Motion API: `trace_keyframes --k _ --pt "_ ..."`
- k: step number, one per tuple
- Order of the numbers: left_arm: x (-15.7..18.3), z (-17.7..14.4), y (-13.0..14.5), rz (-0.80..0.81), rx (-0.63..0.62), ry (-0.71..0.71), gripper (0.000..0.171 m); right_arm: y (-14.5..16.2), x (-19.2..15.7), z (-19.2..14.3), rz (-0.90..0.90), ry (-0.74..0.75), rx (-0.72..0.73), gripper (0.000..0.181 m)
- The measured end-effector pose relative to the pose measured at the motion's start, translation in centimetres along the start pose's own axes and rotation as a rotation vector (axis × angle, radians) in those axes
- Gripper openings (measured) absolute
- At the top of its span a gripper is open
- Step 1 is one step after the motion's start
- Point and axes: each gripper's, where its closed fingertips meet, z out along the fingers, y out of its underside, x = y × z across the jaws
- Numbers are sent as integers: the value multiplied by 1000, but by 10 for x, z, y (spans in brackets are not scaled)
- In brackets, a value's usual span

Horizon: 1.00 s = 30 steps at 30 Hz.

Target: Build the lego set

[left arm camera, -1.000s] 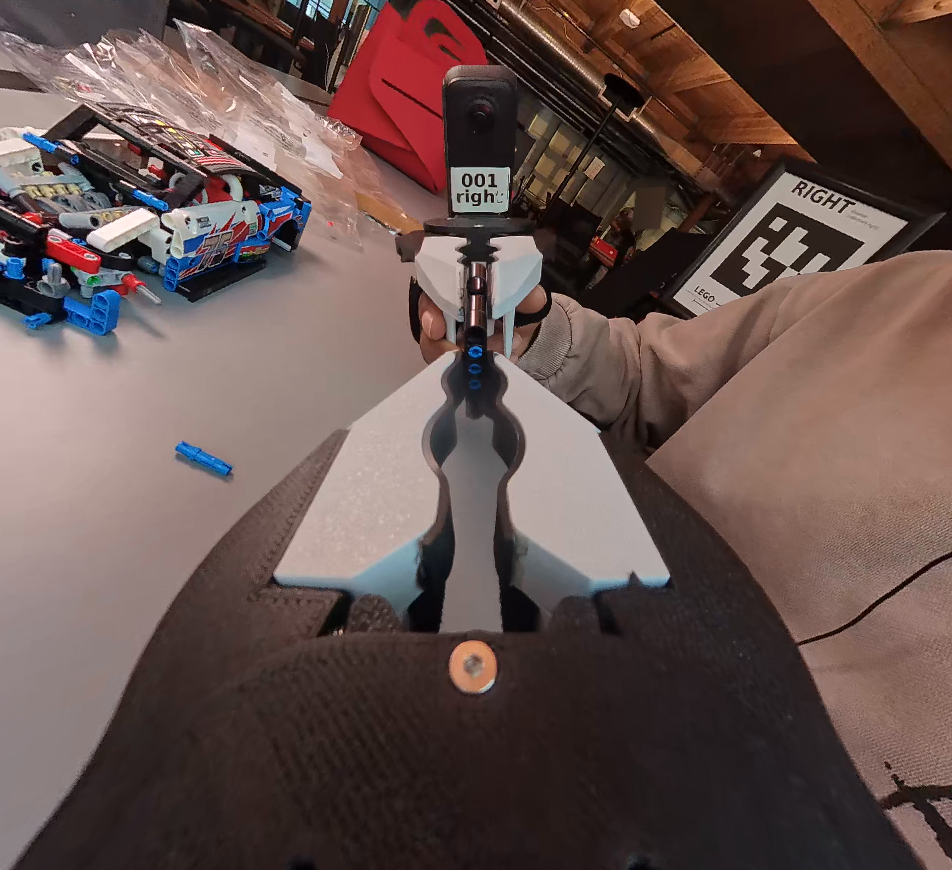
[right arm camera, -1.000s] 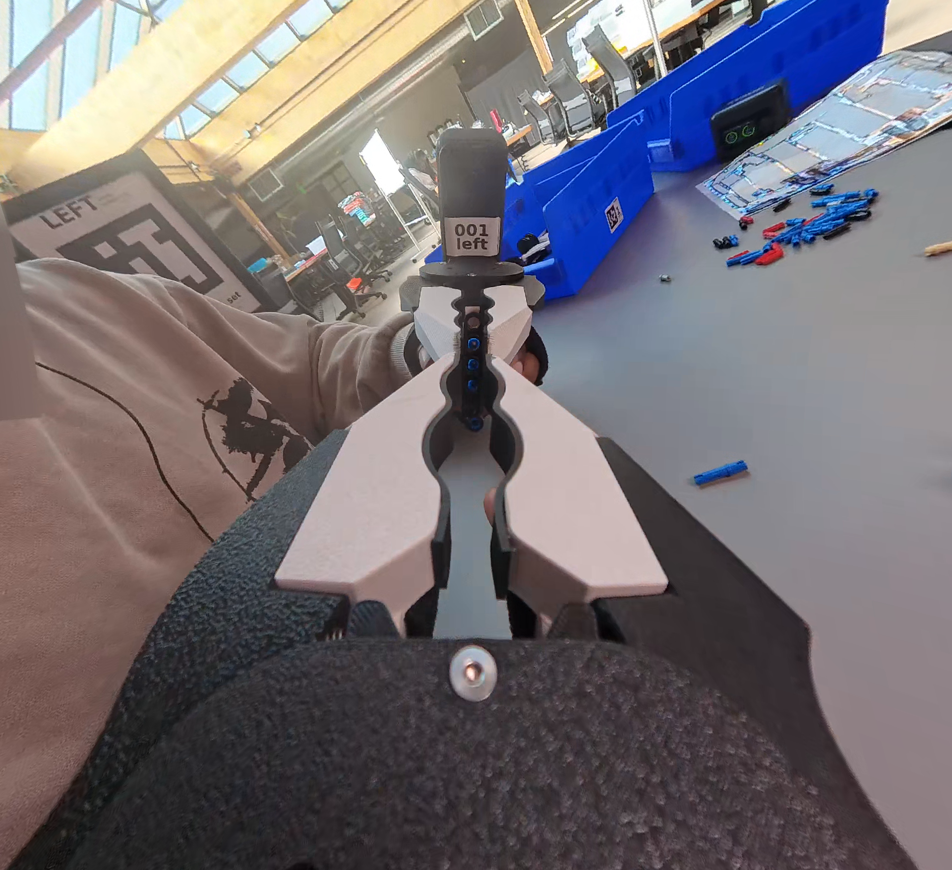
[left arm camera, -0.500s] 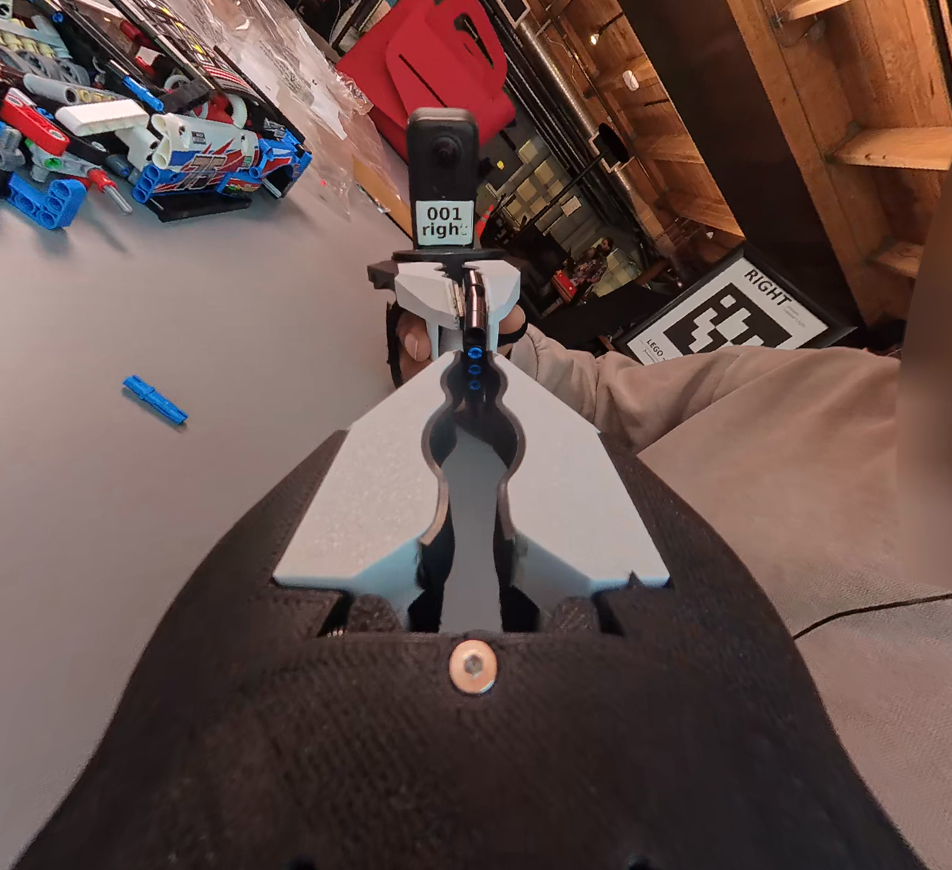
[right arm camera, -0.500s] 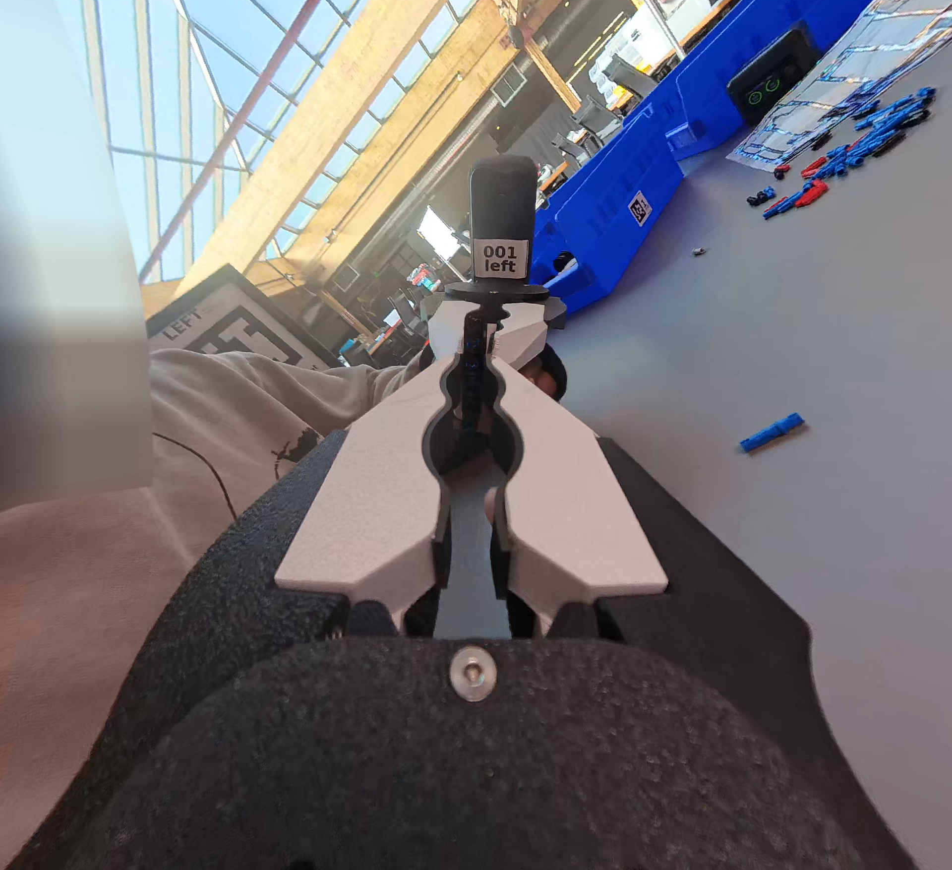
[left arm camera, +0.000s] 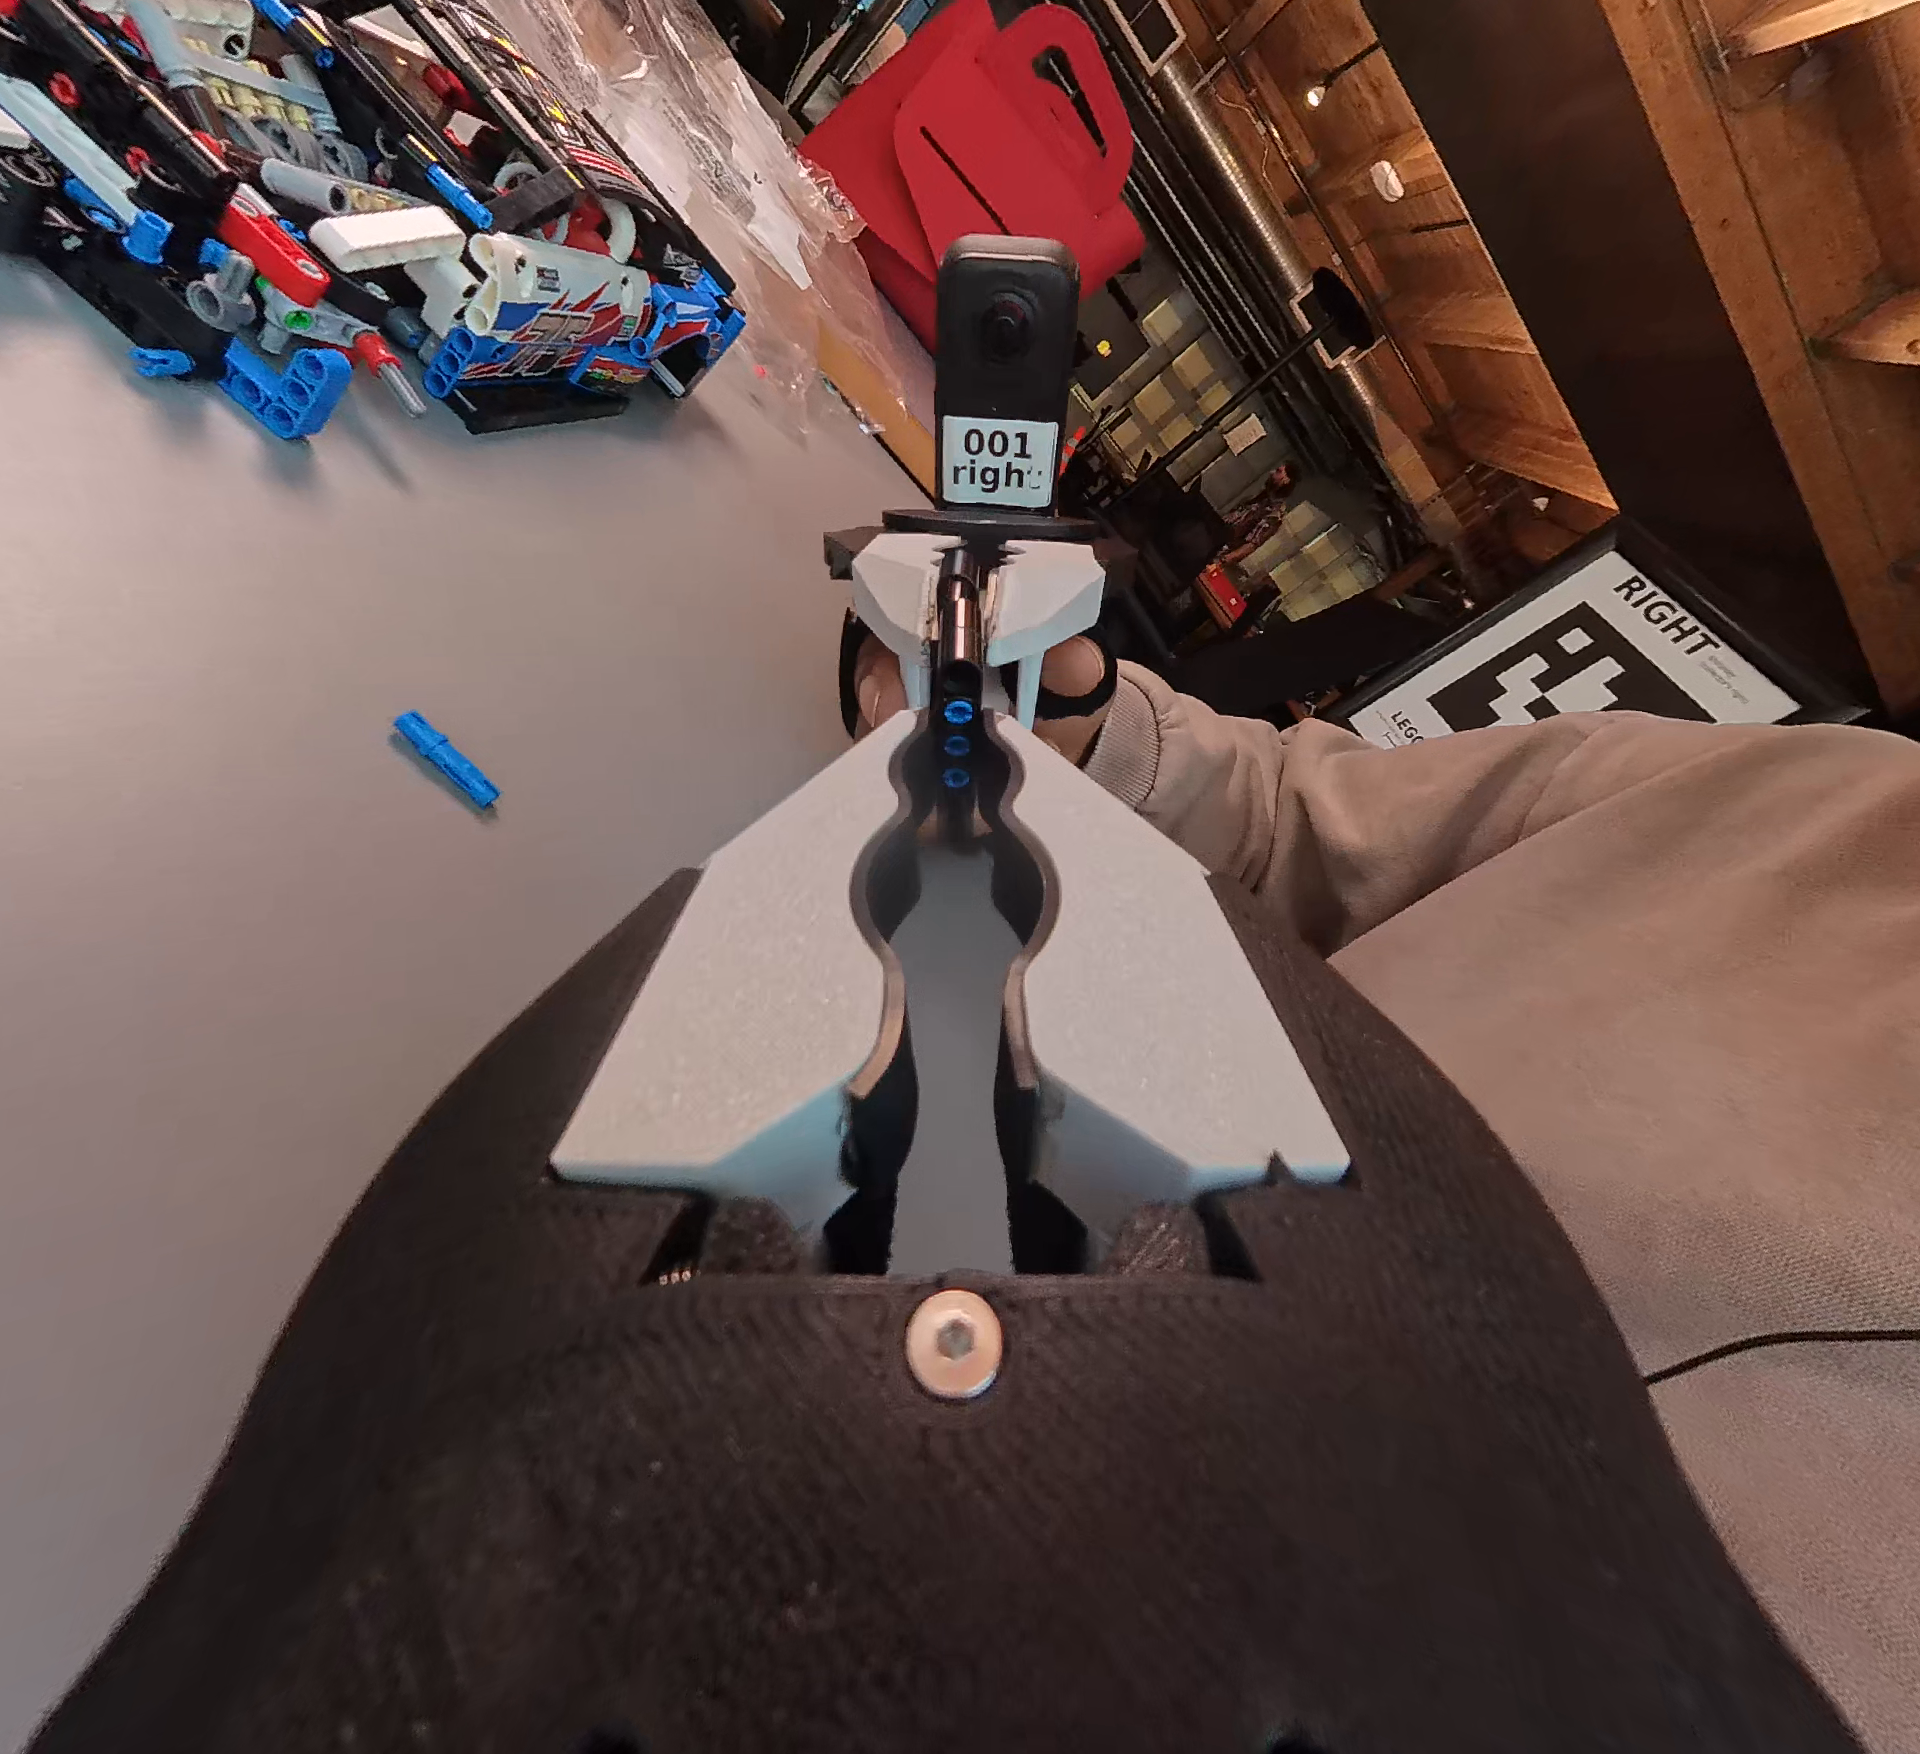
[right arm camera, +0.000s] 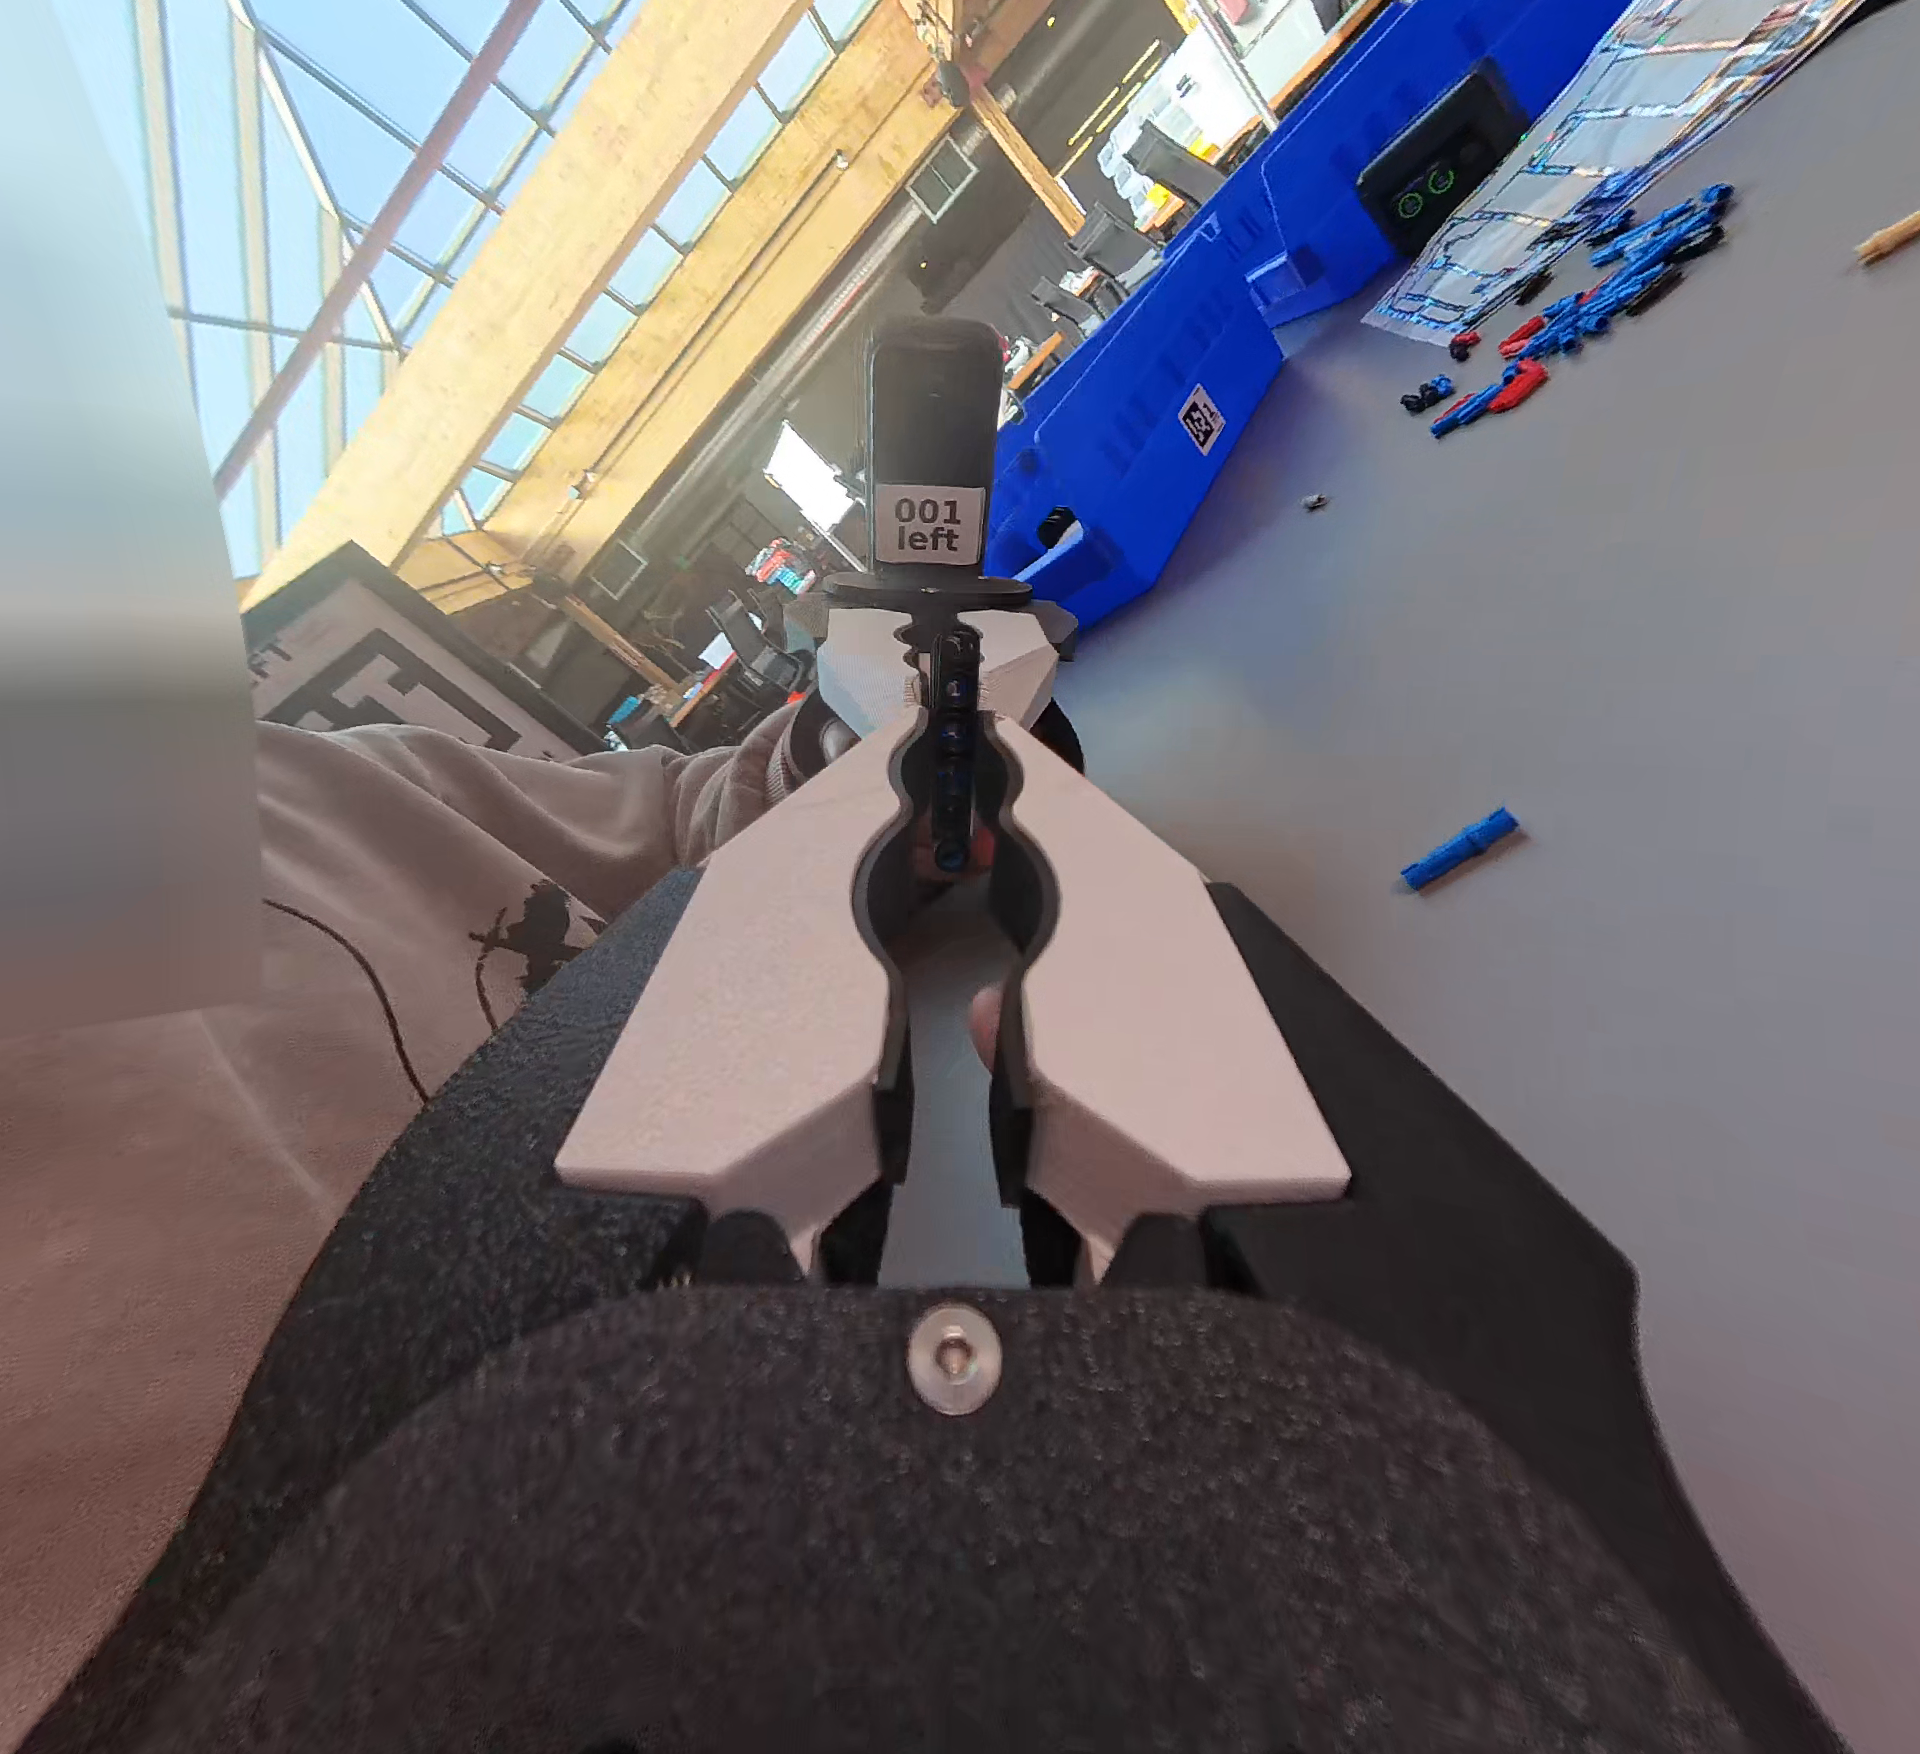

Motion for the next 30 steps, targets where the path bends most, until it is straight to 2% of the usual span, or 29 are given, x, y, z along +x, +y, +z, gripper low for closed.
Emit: trace_keyframes --k 5,12,14,16,22,26,30 --pt "-3 1 2 12 -11 -12 5 0 5 0 -66 62 -4 5" --pt "9 3 6 35 -48 48 5 2 -9 0 11 -41 -19 5" --pt "8 3 15 74 -116 32 5 9 -10 1 1 -47 -76 5" --pt "10 5 23 126 -183 27 5 20 -11 3 -84 -33 -182 6" --pt "7 8 31 177 -229 6 5 29 -12 0 -117 -17 -251 5" --pt "9 9 22 150 -194 44 6 21 -11 2 -57 -54 -192 5" --pt "16 7 6 52 -120 158 6 5 -17 6 -24 -98 -105 6"
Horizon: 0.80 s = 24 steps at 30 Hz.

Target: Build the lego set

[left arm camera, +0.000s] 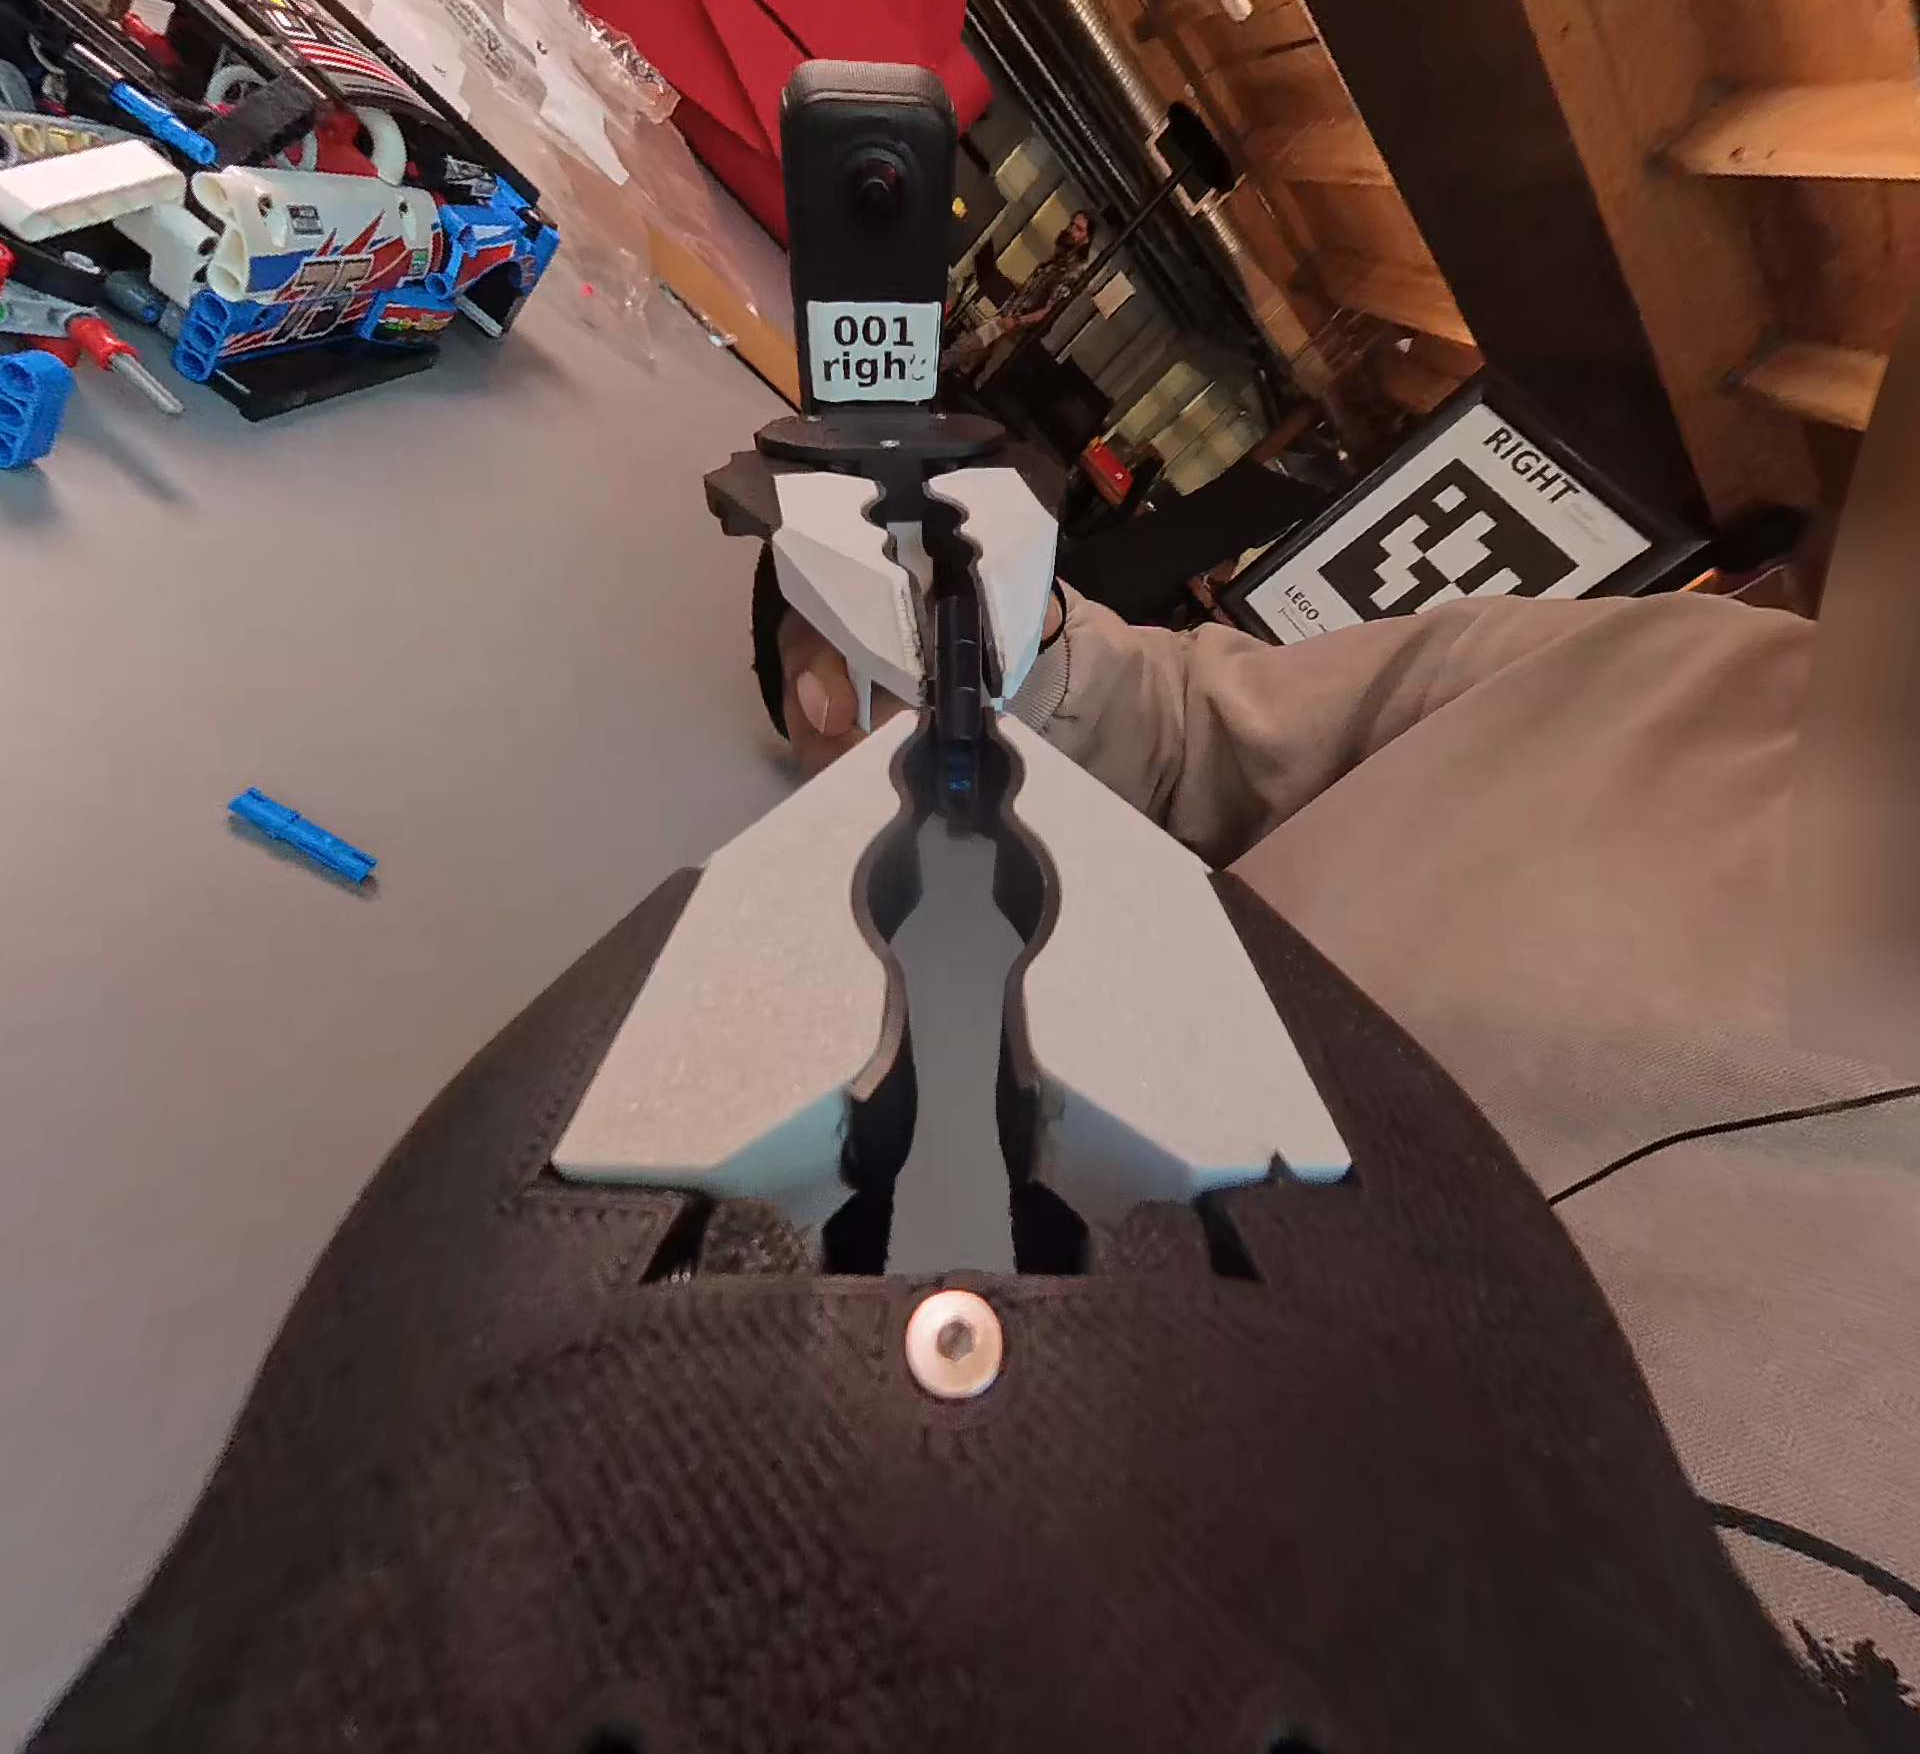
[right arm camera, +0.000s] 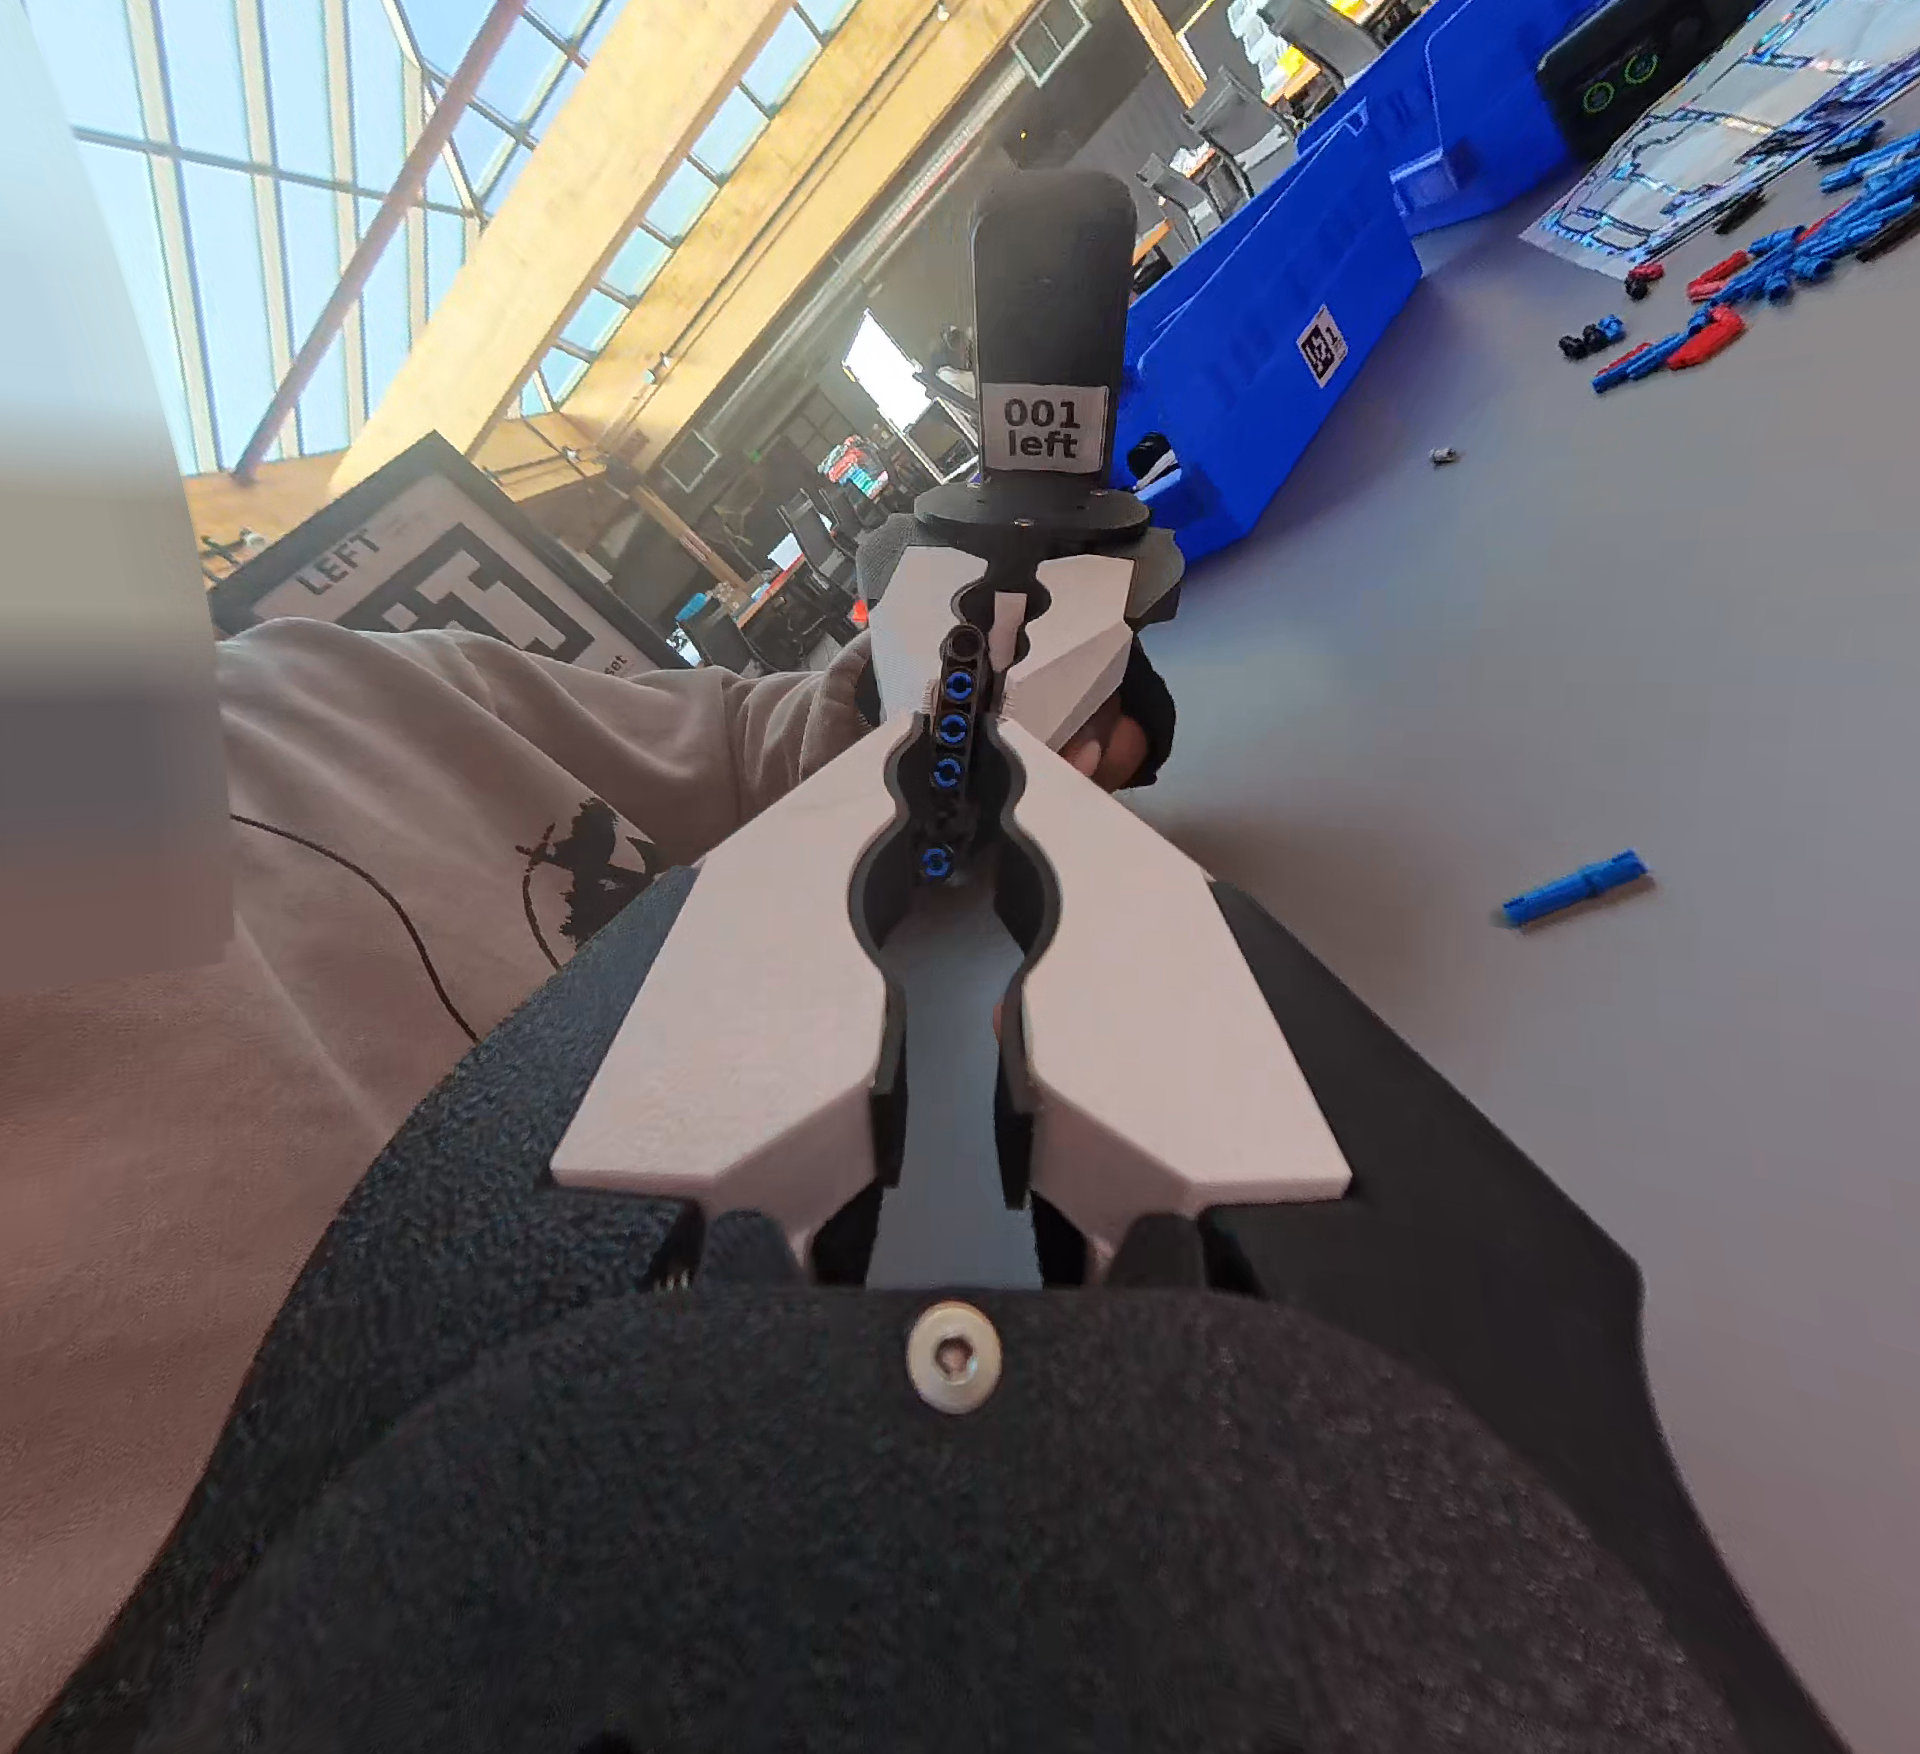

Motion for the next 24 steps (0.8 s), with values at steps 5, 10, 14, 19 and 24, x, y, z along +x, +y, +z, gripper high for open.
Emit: trace_keyframes --k 5,10,14,19,24 --pt "1 -2 -3 -11 36 20 6 -1 -4 -3 -50 6 -6 14" --pt "5 0 -3 9 47 39 5 1 -7 -4 -105 26 -30 6" --pt "4 -5 -10 32 109 25 7 -4 -4 -4 -168 87 18 5" --pt "1 -10 -10 74 85 -20 5 -1 0 -6 -215 140 -18 5" --pt "-11 -6 33 83 -212 -73 5 49 11 -12 -376 225 -385 7"
